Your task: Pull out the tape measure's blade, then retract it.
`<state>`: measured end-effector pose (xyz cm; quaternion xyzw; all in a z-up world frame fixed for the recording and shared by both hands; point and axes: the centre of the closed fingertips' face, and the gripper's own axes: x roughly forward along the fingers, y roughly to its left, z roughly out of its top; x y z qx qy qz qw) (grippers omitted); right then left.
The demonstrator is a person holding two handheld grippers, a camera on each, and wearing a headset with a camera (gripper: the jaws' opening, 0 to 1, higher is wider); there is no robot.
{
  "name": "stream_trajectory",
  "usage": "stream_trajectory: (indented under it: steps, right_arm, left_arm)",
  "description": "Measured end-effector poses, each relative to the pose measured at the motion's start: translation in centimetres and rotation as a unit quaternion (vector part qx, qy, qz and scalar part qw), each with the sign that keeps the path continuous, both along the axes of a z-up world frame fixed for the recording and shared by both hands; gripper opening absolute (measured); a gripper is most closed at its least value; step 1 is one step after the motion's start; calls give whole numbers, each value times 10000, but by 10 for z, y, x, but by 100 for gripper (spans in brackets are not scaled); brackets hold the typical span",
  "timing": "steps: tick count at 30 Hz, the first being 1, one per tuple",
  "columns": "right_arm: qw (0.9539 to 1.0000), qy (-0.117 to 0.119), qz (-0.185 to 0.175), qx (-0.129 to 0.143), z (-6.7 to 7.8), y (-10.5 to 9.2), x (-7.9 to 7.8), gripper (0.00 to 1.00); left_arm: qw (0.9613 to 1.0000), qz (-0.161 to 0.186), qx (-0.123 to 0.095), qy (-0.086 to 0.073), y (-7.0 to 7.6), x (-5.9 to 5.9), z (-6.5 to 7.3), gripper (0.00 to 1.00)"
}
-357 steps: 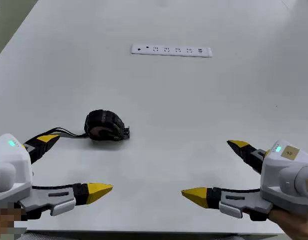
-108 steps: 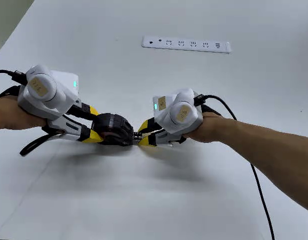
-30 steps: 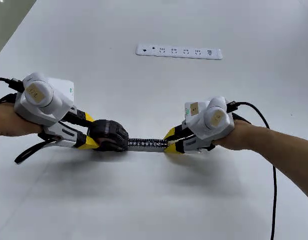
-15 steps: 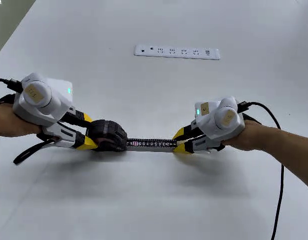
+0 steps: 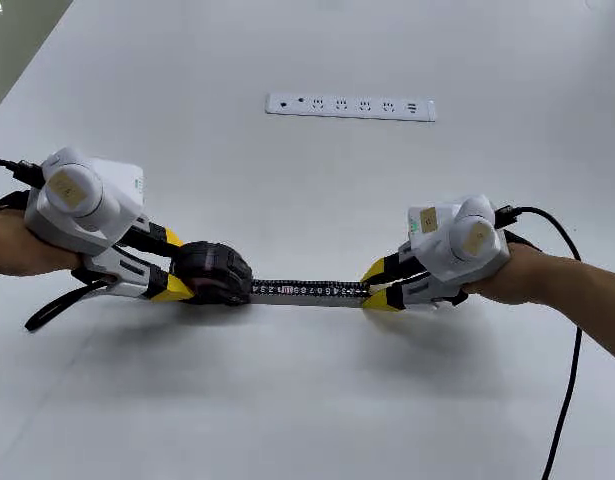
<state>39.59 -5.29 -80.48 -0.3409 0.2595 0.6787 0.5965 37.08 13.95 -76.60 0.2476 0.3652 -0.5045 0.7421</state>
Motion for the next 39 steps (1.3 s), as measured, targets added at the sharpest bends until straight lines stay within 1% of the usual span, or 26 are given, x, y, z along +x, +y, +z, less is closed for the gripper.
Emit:
stream_trajectory:
  steps: [13, 23, 39]
  right_arm:
    - [9999, 40, -103, -49, 1, -21, 0, 8]
    - [9999, 51, -101, -131, 2, -37, 3, 8]
    - [9995, 99, -185, -232, 4, -59, 3, 8]
  left_arm:
    - [10000, -18, 41, 41, 1, 1, -1, 23]
    - [9999, -52, 113, 30, 1, 0, 0, 23]
    - [9999, -66, 133, 46, 0, -1, 1, 23]
